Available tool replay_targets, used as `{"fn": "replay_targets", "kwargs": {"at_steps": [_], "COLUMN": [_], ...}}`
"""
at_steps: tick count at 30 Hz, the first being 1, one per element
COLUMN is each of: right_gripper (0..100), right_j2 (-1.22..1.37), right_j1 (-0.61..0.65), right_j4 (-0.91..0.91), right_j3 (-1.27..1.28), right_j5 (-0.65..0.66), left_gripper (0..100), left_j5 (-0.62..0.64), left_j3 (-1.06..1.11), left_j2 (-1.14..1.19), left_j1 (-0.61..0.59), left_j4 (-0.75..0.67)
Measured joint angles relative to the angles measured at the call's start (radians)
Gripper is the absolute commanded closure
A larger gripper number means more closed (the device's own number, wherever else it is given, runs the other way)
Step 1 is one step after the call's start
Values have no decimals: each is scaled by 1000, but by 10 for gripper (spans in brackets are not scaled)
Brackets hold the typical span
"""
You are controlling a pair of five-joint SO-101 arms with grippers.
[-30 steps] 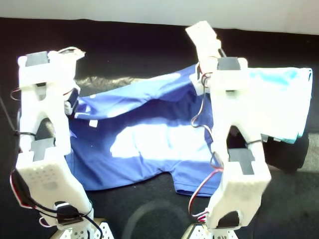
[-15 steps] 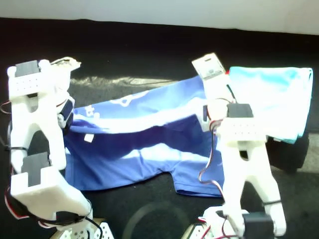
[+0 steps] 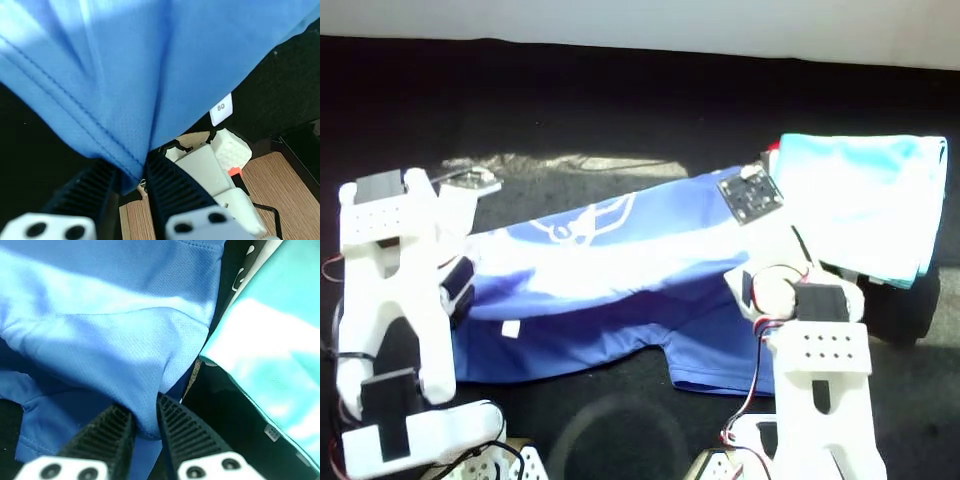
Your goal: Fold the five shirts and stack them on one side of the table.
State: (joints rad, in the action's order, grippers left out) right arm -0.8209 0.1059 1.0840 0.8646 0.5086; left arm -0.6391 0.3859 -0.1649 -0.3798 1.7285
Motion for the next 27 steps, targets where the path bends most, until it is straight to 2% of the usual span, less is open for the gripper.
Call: {"fn": "replay_targets", "kwargs": {"at_steps": [6, 15, 27], "right_gripper": [991, 991, 991], "right_j2": [-54, -118, -130], "right_j1": [-40, -40, -46], "right_j4": [86, 206, 221], "right_j3": [41, 41, 152], "right_j5": [38, 55, 86], "left_gripper": [990, 990, 990], "left_j5": [-51, -77, -77], "left_j3": [126, 259, 313], "left_j2": [-98, -120, -121], "left_j1": [0, 0, 0], "left_j4": [0, -29, -71]}}
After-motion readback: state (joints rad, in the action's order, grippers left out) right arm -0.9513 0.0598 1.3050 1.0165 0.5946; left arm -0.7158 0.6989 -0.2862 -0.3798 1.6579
